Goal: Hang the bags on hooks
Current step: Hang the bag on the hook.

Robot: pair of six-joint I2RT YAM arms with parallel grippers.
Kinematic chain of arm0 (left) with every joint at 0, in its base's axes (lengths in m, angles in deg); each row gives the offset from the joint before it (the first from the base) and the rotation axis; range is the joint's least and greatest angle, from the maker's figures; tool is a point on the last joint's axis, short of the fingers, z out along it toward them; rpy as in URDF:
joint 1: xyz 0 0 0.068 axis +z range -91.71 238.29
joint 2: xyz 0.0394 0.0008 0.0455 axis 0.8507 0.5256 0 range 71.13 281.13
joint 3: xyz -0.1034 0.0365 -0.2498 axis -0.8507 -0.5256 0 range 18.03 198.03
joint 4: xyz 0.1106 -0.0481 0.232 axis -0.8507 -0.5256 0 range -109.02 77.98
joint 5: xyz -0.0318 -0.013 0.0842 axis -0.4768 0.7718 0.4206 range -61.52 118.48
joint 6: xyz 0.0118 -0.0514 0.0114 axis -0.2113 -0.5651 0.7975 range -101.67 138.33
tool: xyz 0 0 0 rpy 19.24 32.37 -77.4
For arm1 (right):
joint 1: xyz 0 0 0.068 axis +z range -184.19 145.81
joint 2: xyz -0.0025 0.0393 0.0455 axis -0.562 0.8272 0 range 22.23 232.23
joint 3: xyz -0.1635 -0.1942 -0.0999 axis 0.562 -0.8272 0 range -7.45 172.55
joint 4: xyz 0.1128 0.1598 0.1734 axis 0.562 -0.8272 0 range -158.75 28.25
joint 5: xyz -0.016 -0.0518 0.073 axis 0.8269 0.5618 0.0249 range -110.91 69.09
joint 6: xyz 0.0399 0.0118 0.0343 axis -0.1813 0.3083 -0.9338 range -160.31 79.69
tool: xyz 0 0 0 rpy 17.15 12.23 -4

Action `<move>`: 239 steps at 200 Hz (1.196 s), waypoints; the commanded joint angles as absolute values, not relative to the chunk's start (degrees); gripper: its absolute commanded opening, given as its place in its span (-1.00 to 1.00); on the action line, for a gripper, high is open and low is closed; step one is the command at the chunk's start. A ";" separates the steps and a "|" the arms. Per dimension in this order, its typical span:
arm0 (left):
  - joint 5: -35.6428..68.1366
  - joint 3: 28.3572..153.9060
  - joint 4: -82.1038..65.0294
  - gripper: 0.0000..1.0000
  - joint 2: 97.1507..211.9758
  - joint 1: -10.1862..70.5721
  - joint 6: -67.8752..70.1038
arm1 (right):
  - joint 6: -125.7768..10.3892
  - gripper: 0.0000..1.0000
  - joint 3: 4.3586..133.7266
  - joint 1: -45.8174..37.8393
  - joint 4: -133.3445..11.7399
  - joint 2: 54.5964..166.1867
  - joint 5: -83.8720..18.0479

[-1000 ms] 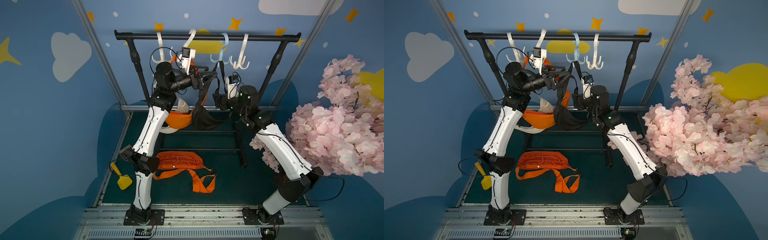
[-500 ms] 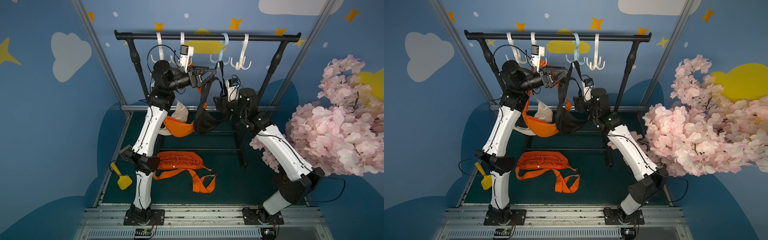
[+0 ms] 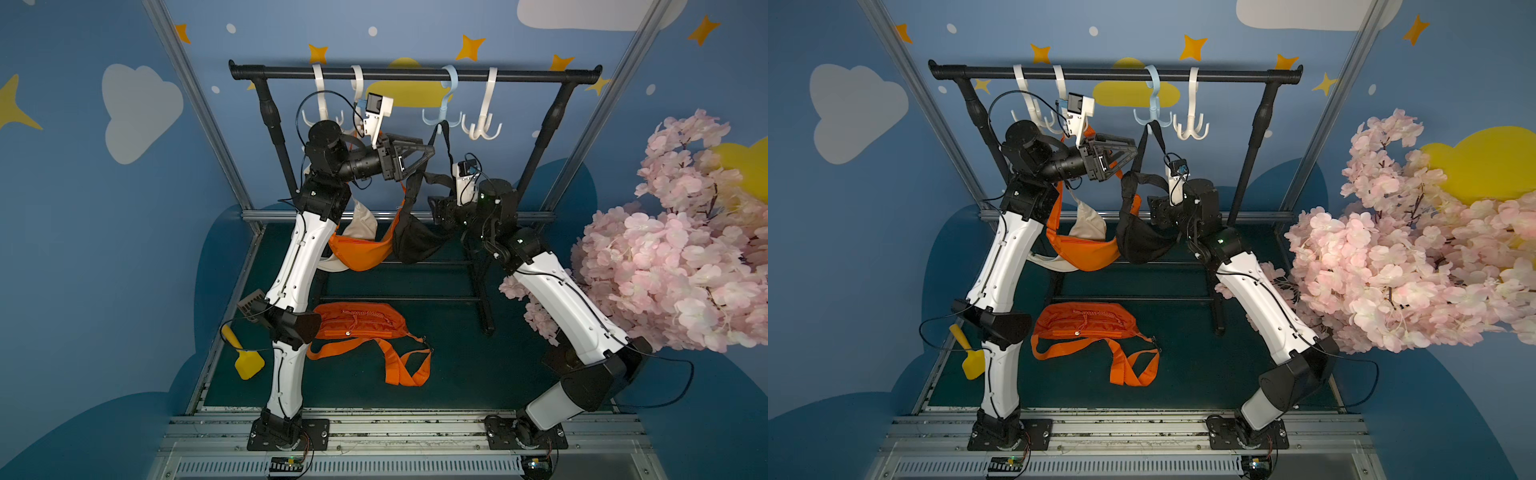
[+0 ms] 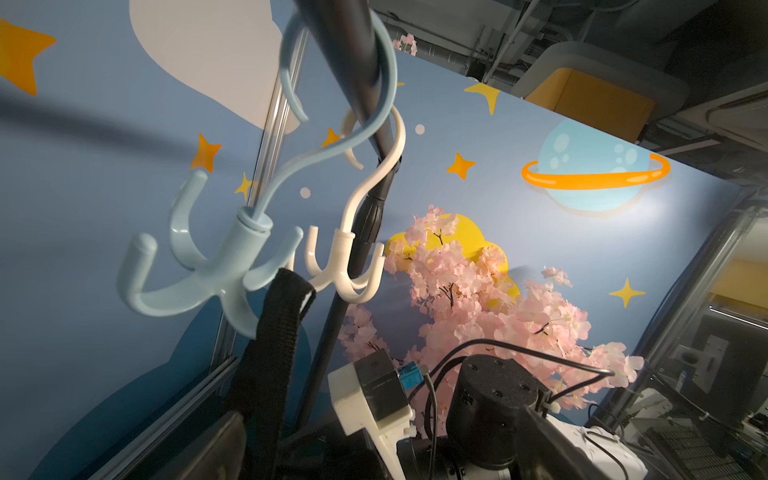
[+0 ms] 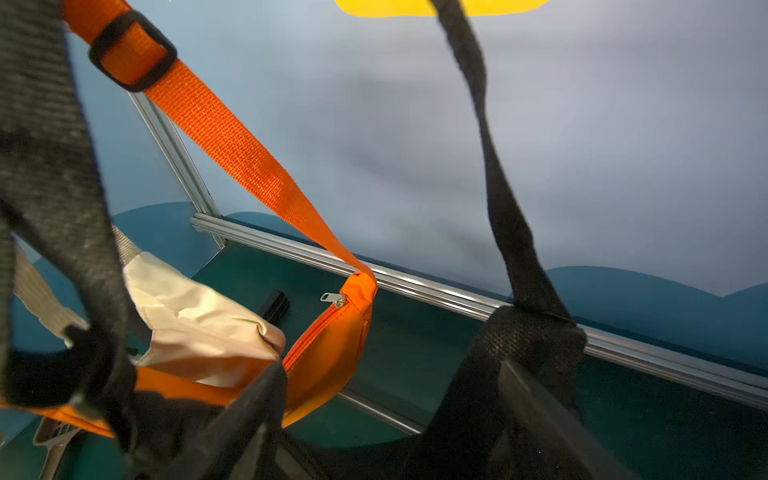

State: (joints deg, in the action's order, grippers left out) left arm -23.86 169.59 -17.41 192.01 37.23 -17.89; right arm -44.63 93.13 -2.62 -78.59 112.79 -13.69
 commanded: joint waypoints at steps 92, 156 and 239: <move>-13.54 123.34 -5.01 0.99 160.06 33.27 11.16 | -41.70 0.60 78.41 -2.47 -76.55 98.86 -20.21; -6.26 102.52 2.37 0.99 147.26 33.07 15.85 | -36.34 0.61 64.04 9.37 -82.52 91.12 -16.05; 12.23 82.80 6.21 0.99 132.47 33.24 18.72 | -58.64 0.30 46.21 26.11 -78.13 97.41 -22.17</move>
